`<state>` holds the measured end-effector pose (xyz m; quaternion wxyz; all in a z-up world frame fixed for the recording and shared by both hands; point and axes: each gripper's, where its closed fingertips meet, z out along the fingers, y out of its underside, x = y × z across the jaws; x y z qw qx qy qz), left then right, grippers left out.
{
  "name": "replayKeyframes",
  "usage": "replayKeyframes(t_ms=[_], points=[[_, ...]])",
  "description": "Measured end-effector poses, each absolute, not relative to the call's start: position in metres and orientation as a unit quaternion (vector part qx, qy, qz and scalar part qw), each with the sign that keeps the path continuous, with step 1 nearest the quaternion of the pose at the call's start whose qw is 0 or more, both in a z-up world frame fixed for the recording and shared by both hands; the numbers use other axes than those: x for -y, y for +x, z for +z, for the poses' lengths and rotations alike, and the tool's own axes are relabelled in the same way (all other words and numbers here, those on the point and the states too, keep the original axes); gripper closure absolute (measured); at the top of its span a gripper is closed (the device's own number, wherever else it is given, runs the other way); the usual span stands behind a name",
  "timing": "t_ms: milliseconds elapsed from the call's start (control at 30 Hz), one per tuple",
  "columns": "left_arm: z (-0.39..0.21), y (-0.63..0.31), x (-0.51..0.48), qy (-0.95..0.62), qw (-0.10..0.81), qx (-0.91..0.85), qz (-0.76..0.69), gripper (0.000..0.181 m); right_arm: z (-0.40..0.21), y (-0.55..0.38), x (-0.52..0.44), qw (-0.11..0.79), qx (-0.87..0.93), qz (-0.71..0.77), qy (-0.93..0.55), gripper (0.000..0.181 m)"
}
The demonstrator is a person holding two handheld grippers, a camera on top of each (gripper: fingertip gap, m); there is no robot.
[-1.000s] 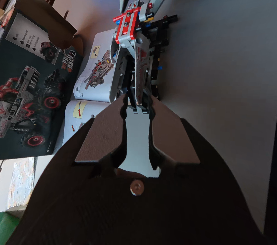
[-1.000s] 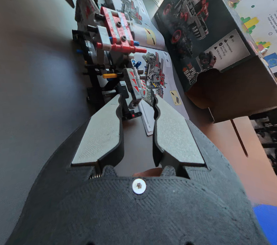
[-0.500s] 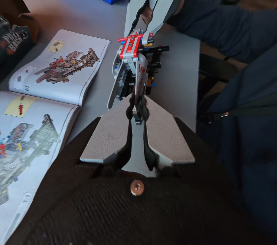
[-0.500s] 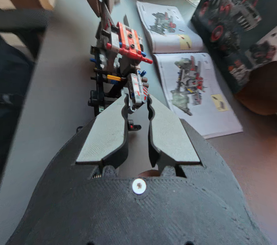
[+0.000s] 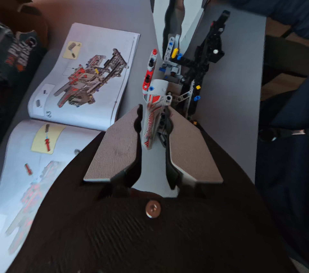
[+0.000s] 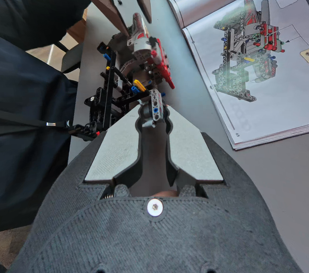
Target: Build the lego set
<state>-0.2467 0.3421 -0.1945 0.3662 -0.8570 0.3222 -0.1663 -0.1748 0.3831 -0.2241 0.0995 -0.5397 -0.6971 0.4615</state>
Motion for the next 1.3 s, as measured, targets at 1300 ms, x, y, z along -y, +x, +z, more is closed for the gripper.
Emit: replayKeyframes(t_ms=[1300], points=[[-0.217,-0.242,-0.358,-0.833,0.372,-0.343,-0.222,0.155,-0.185,-0.195,-0.438,0.342,0.645,0.468,-0.498,0.158]])
